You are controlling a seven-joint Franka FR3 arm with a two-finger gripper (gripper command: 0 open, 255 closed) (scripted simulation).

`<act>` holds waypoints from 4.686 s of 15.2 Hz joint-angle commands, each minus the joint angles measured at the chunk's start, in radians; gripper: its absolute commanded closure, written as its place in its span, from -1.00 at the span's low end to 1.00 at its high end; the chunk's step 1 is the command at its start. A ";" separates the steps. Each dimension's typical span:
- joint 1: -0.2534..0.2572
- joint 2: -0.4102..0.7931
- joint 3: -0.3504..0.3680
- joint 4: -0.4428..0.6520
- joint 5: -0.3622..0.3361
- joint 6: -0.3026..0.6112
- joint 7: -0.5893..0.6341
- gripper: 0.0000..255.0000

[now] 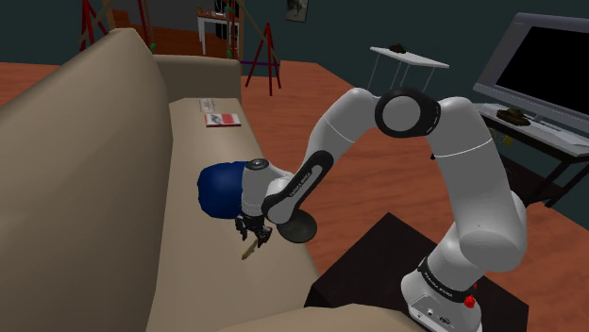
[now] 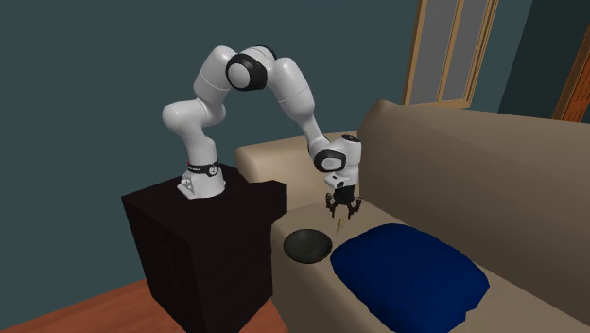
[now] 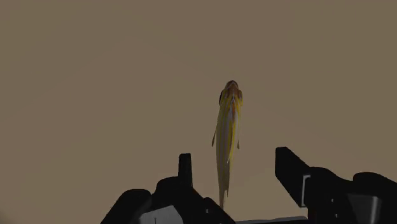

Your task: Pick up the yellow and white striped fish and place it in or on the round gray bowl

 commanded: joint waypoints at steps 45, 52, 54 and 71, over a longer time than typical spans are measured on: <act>-0.059 0.038 0.005 0.017 0.068 0.000 0.027 1.00; -0.089 -0.048 0.043 -0.023 0.095 -0.049 0.015 1.00; -0.098 -0.072 0.054 -0.033 0.103 -0.064 0.011 1.00; -0.362 -0.268 0.089 -0.278 0.152 -0.024 -0.215 1.00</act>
